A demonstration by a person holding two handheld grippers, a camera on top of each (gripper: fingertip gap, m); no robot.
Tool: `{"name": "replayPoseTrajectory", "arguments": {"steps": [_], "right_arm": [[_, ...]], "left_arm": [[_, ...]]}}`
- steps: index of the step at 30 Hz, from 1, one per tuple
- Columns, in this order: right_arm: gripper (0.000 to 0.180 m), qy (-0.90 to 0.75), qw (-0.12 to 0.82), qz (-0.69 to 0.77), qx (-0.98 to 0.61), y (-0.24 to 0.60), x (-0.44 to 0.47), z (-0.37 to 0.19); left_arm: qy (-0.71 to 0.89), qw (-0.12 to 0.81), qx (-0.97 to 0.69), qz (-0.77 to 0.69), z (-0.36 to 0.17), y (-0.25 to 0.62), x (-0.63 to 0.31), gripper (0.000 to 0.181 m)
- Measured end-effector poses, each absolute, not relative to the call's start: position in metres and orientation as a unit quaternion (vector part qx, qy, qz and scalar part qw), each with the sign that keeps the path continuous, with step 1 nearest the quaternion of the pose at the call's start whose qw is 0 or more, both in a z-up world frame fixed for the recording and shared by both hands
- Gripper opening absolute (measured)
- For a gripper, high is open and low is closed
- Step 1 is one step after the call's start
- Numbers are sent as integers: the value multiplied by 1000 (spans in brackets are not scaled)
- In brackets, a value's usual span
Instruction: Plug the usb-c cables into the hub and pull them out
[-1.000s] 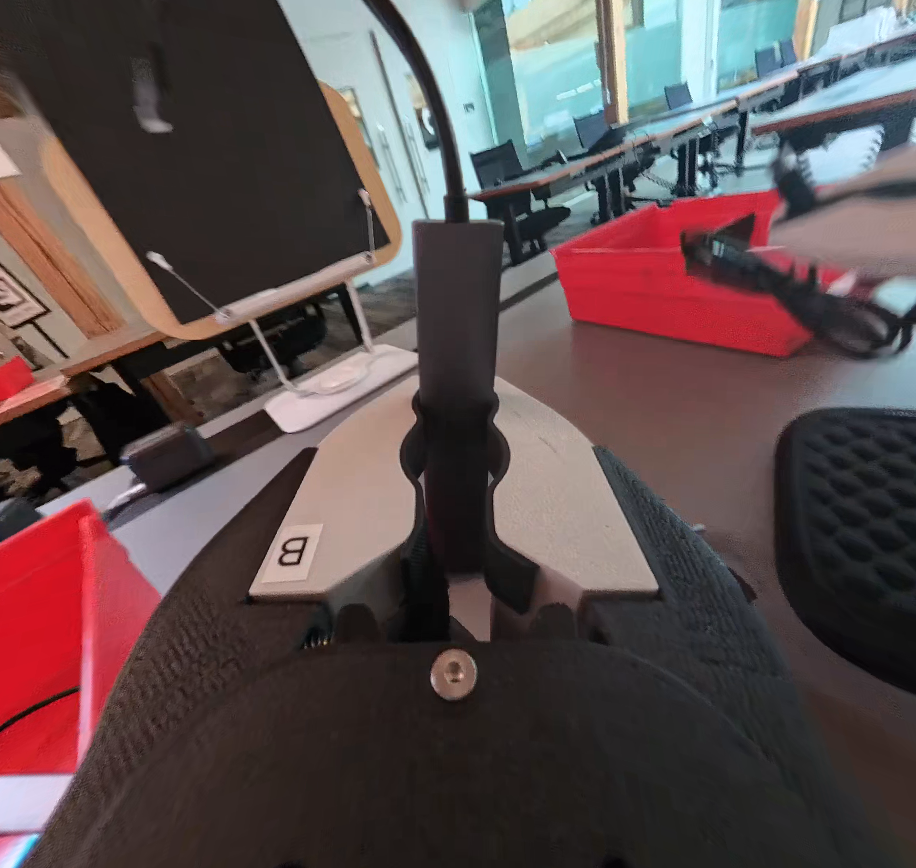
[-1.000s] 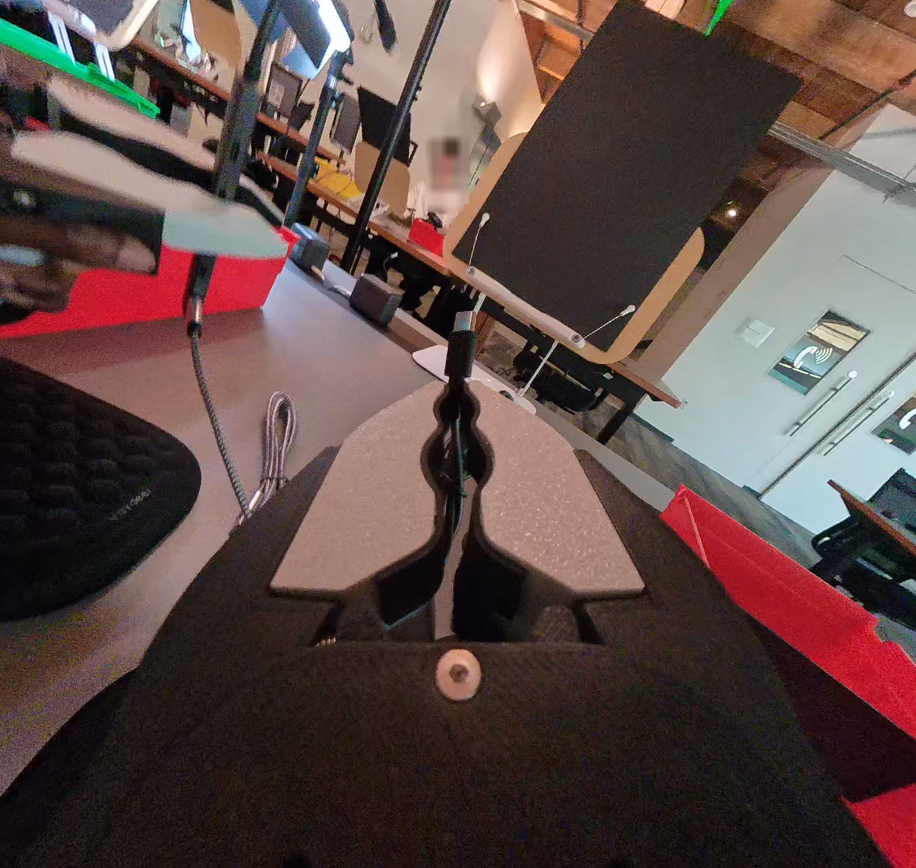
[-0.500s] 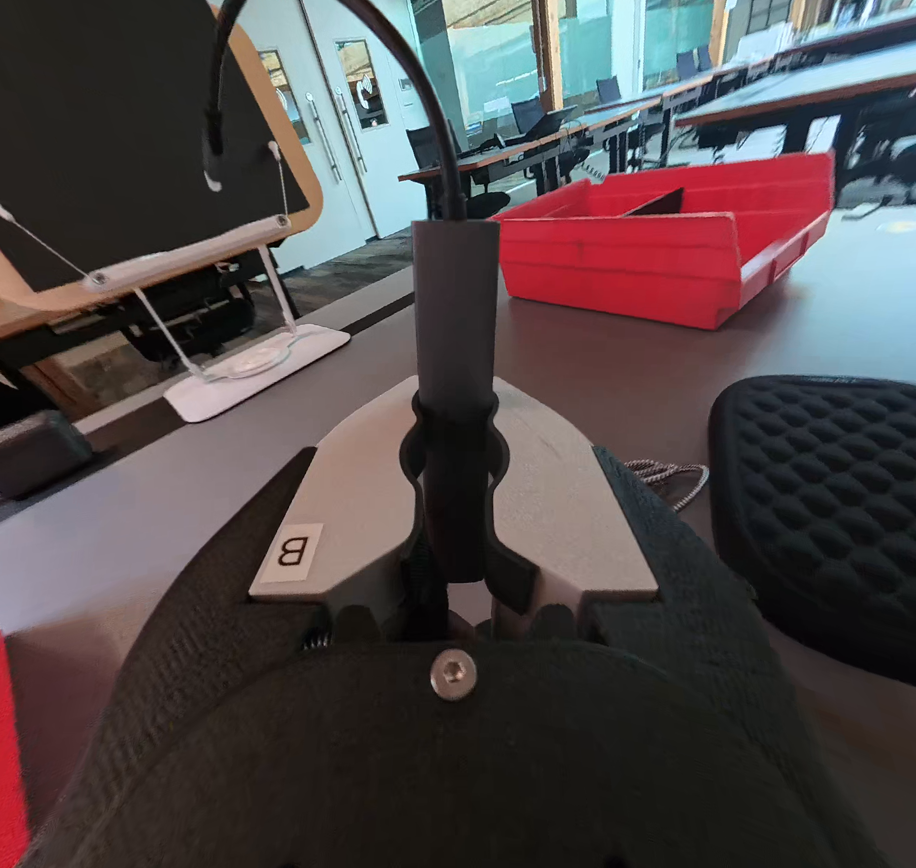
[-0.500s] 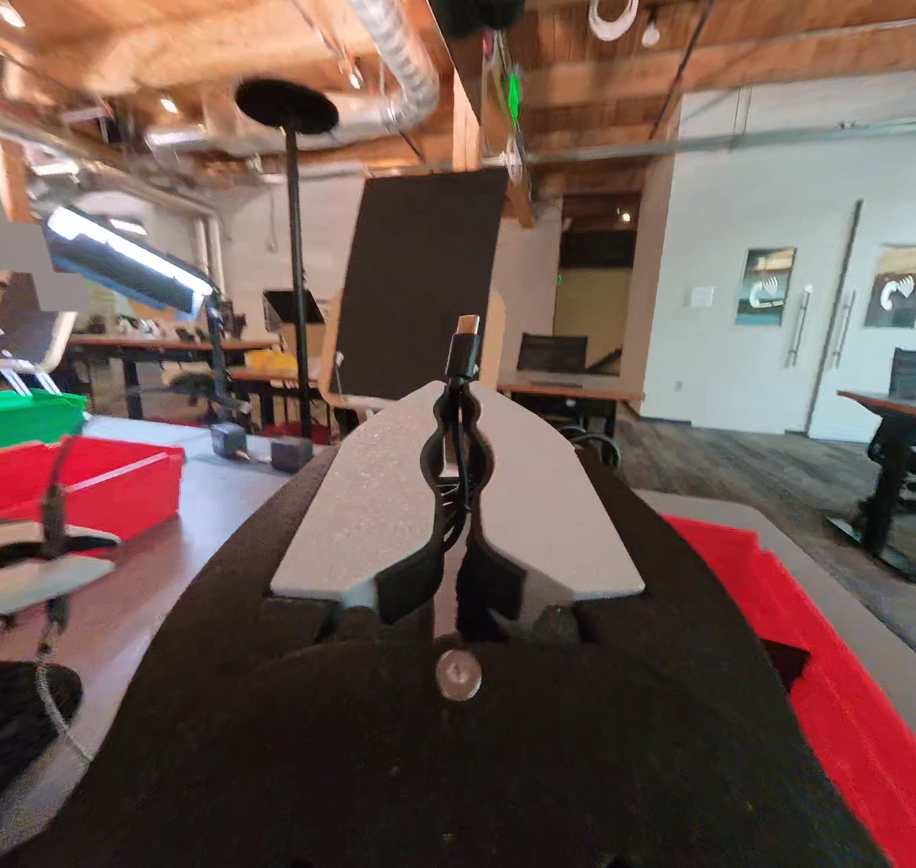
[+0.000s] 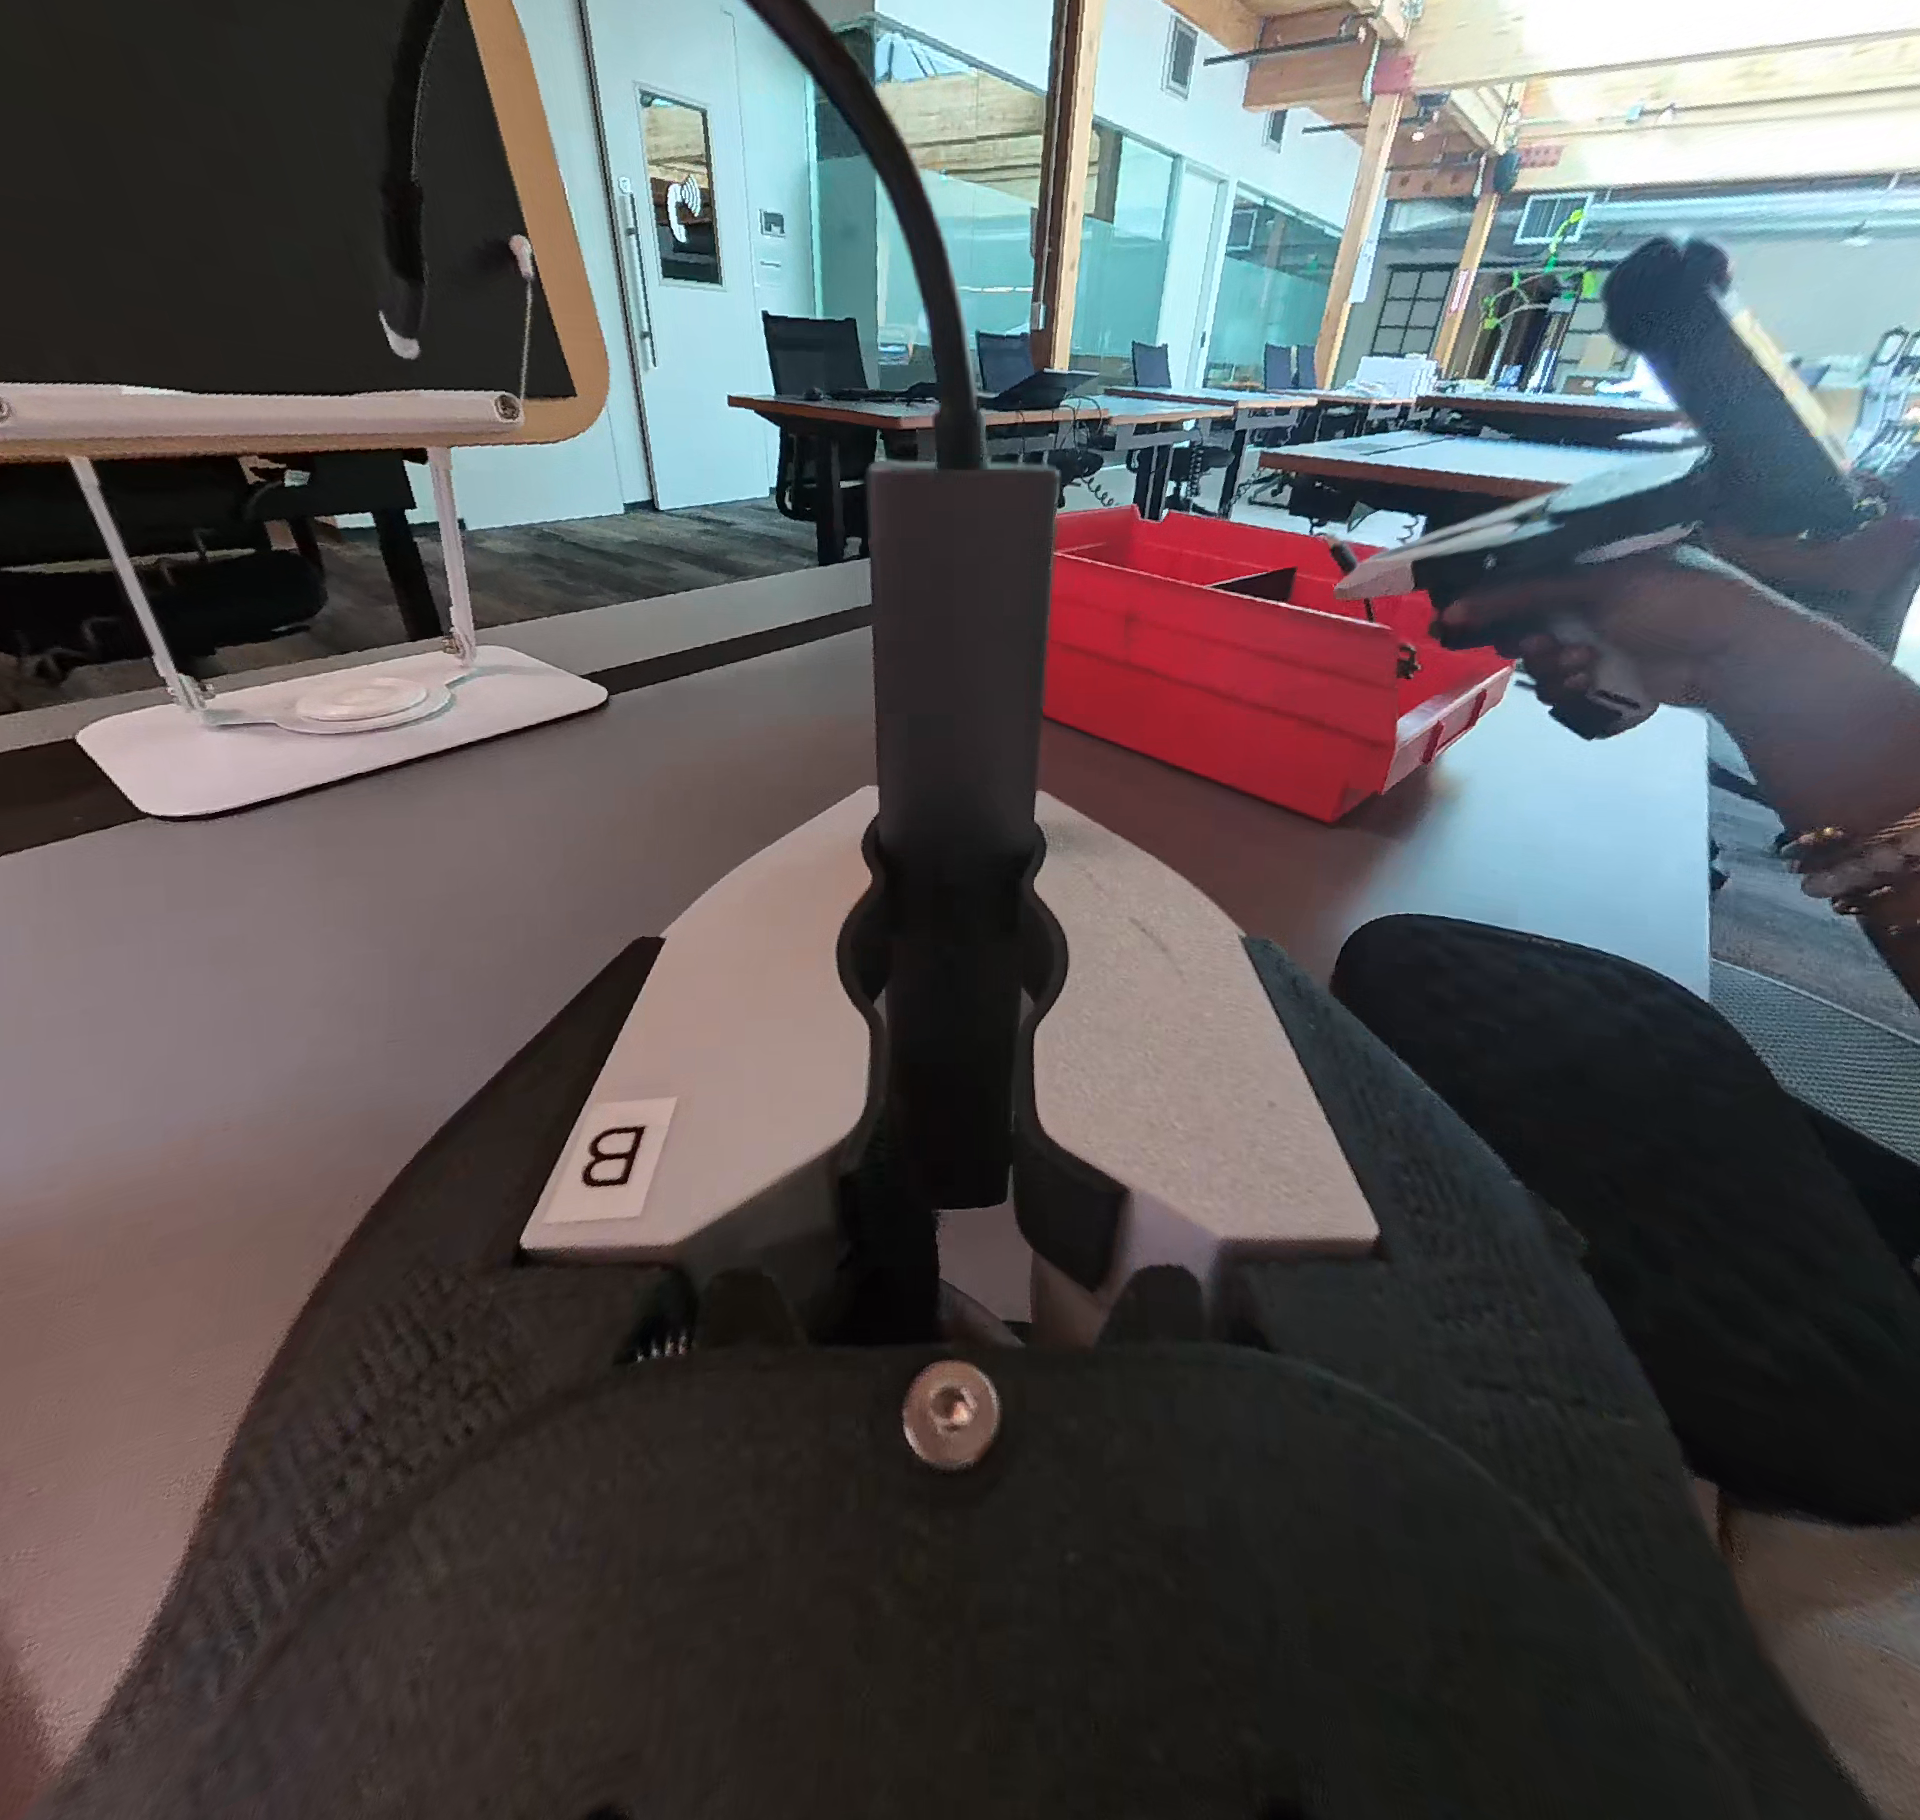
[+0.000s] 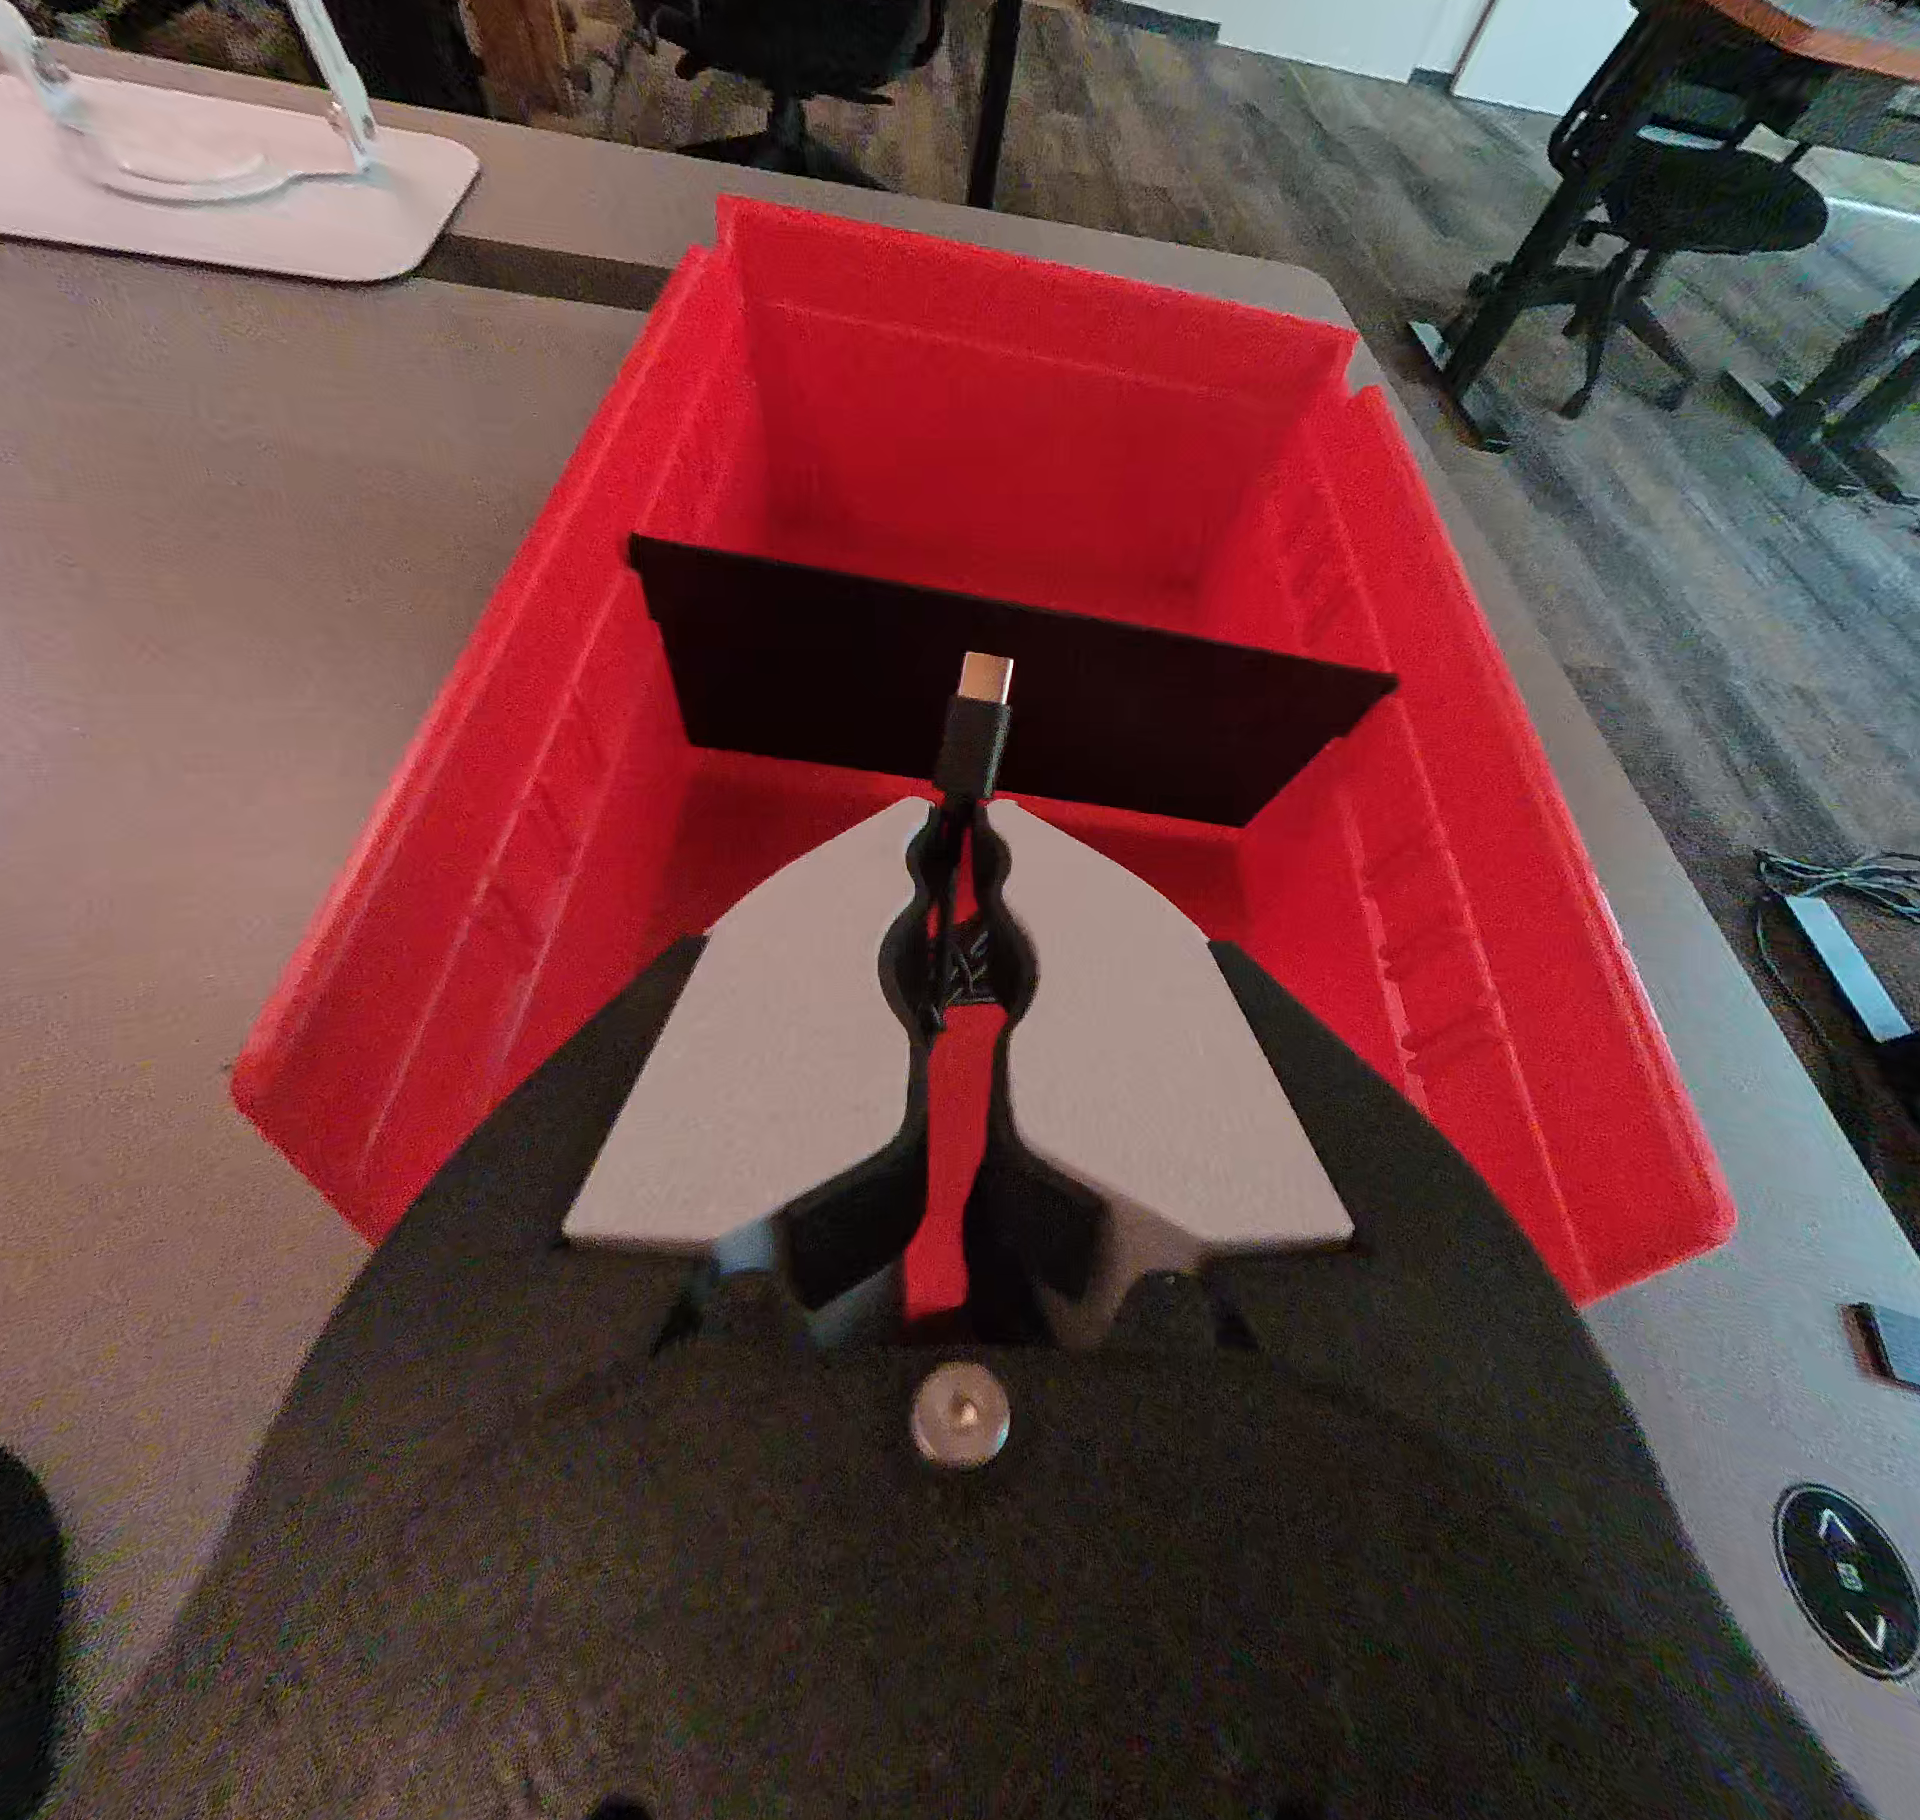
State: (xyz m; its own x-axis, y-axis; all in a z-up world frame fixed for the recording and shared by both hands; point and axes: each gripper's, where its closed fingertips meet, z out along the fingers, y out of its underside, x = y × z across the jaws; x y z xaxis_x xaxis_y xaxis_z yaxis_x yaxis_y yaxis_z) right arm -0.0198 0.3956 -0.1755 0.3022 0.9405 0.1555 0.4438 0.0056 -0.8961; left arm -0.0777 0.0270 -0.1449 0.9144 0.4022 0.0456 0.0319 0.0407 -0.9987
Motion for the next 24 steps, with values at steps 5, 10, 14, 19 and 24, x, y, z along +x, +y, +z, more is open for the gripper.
{"name": "replayPoseTrajectory", "arguments": {"steps": [5, 10, 14, 19, 24], "right_arm": [[9, -536, 455, 223, -675, 404, -15, -190], [28, -542, 472, 193, -668, 407, -11, -186], [41, -520, 528, 261, -619, 388, -14, -142], [61, -457, 621, 443, -458, 320, -6, -49], [76, -424, 592, 622, -287, 216, 20, 6]], "left_arm": [[-164, 708, -676, 123, -144, 25, -78, 20], [-157, 701, -683, 133, -146, 27, -77, 20], [-161, 699, -683, 140, -147, 27, -78, 20], [-161, 696, -685, 146, -148, 27, -79, 20], [-159, 693, -686, 157, -148, 26, -79, 20]]}}
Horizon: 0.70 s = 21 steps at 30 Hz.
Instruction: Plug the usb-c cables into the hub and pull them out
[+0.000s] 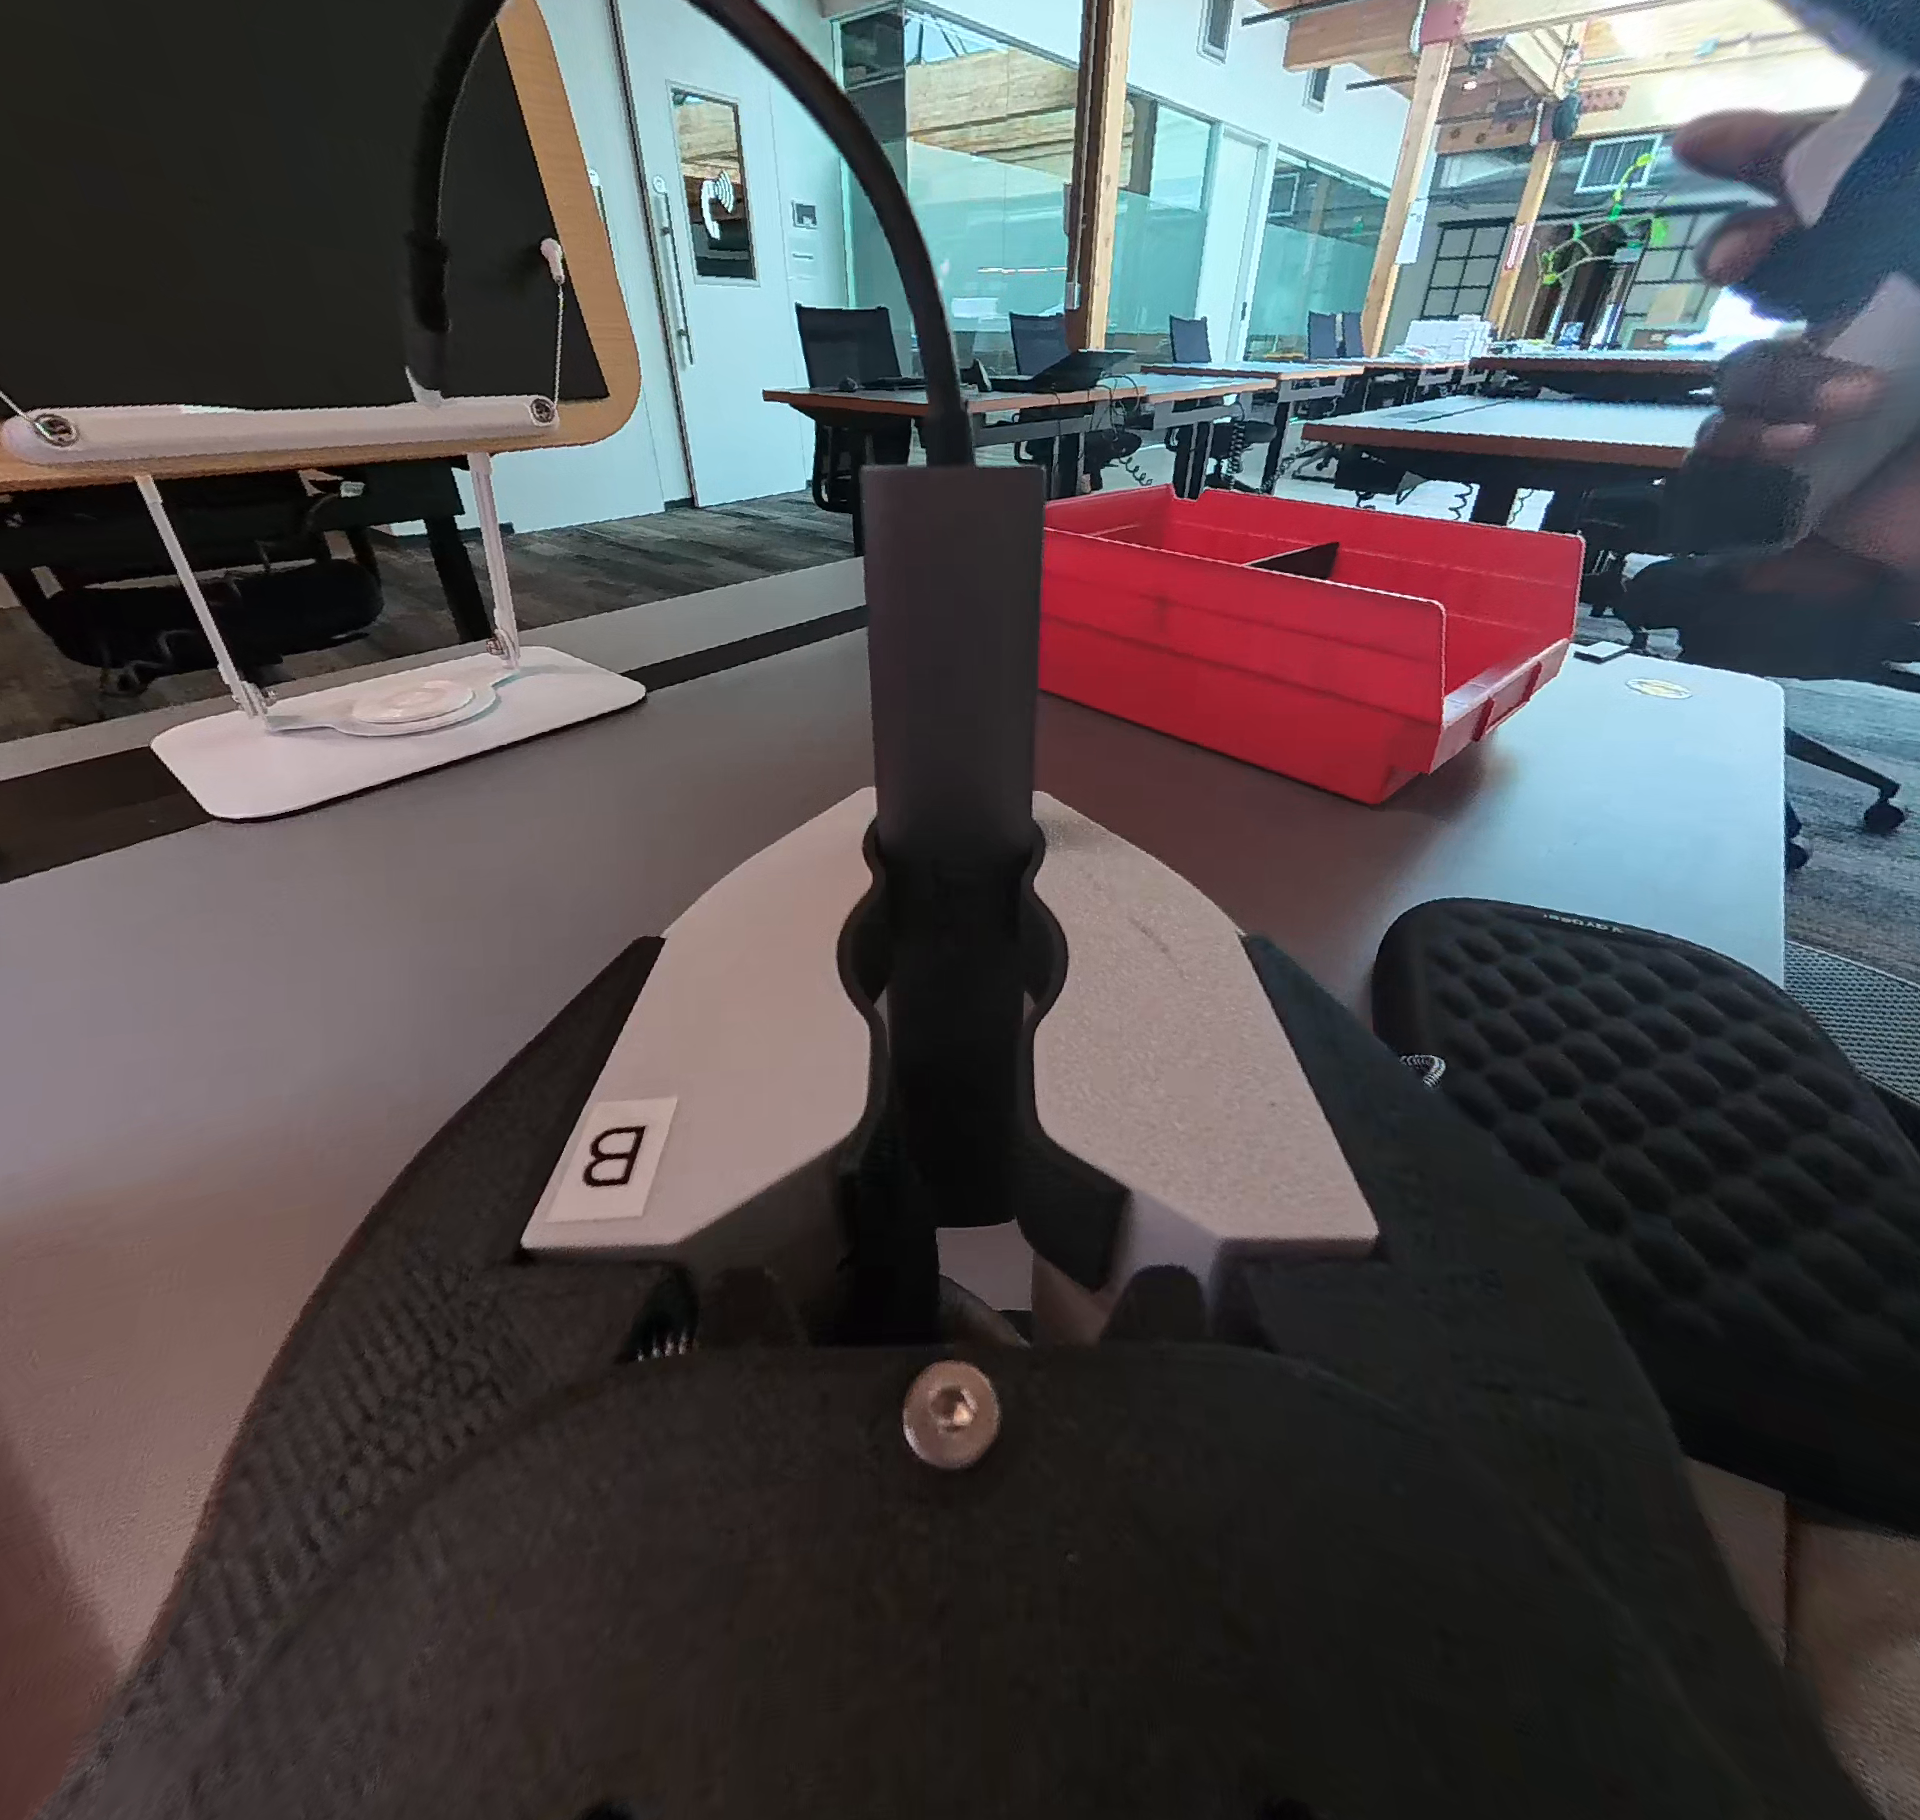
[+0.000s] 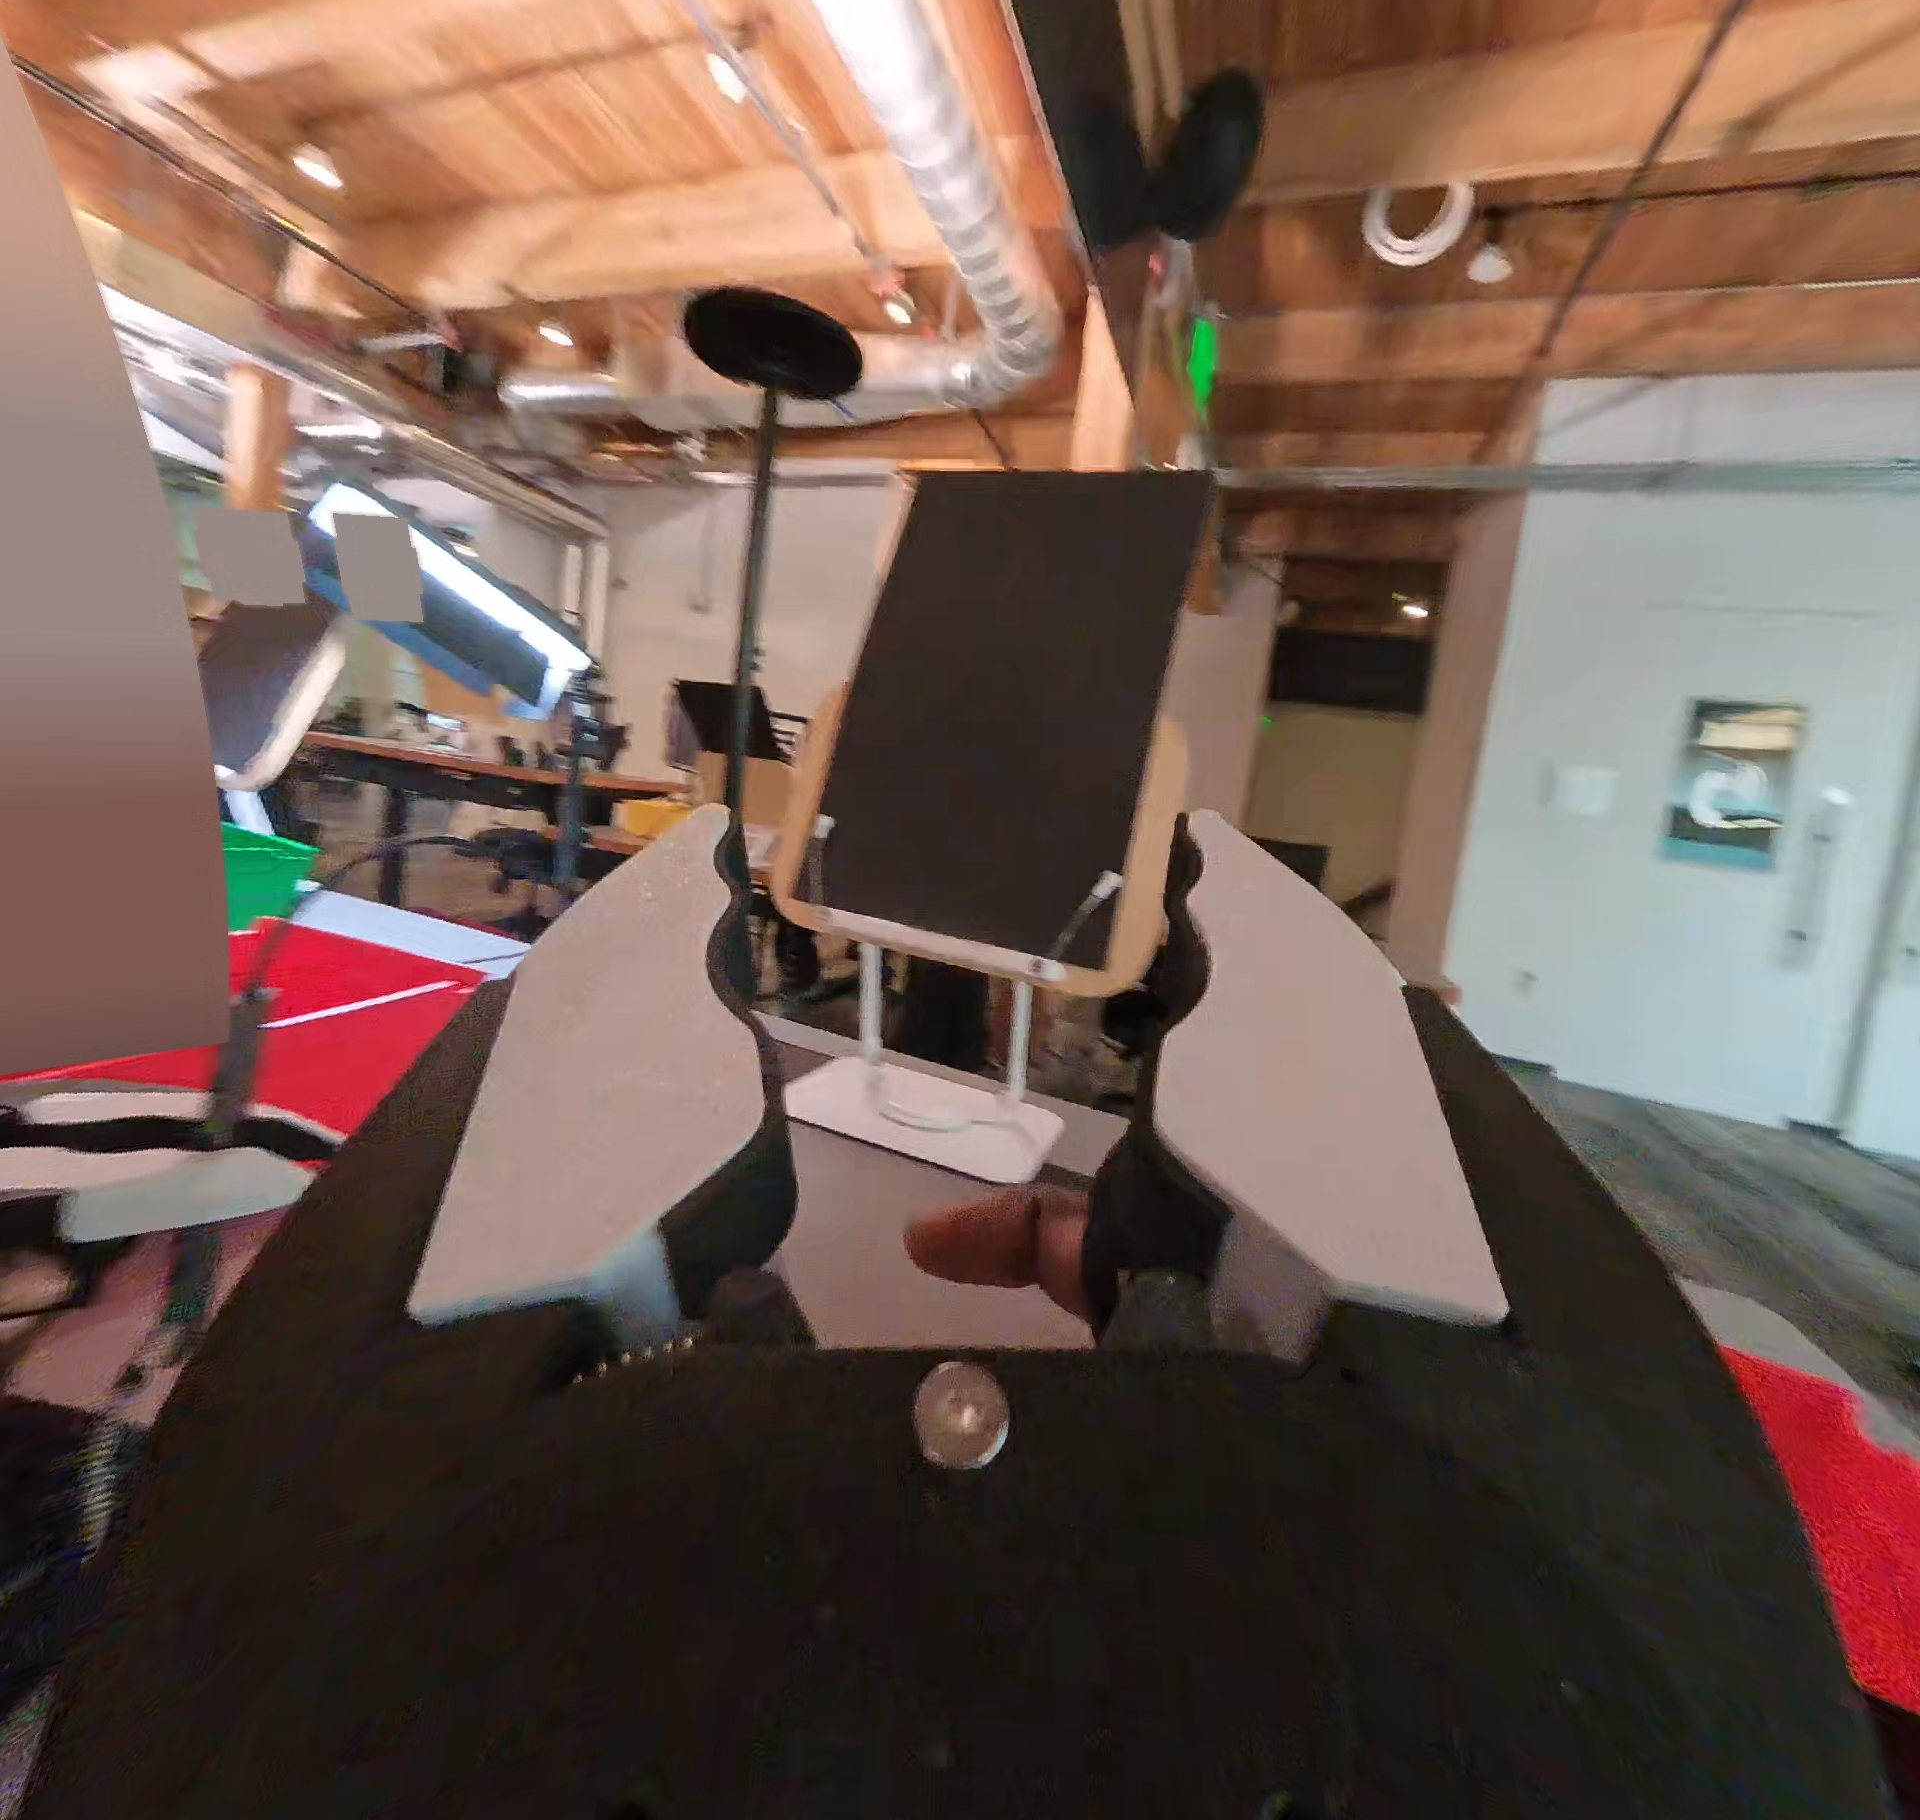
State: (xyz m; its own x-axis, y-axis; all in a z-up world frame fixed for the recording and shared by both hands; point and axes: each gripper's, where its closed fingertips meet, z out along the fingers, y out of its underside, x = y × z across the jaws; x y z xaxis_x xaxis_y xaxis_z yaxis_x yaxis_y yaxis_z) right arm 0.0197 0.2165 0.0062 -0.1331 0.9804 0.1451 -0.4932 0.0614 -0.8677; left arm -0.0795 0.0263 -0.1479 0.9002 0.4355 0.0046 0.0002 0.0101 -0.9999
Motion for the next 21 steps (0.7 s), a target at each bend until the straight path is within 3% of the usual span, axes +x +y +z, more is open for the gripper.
{"name": "replayPoseTrajectory", "arguments": {"steps": [3, 8, 11, 15, 21], "right_arm": [[77, -505, 499, 665, -233, 148, 17, -11], [51, -680, 299, 619, -255, 55, -14, -109], [47, -735, 230, 578, -271, 23, -26, -162], [39, -761, 190, 542, -302, 1, -31, -199], [26, -772, 248, 484, -328, -1, -38, -206]], "left_arm": [[-160, 695, -684, 157, -147, 26, -80, 19], [-159, 696, -683, 155, -147, 26, -80, 19], [-158, 697, -682, 153, -146, 25, -79, 20], [-153, 702, -679, 150, -145, 26, -77, 19], [-132, 710, -676, 147, -141, 30, -68, 21]]}}
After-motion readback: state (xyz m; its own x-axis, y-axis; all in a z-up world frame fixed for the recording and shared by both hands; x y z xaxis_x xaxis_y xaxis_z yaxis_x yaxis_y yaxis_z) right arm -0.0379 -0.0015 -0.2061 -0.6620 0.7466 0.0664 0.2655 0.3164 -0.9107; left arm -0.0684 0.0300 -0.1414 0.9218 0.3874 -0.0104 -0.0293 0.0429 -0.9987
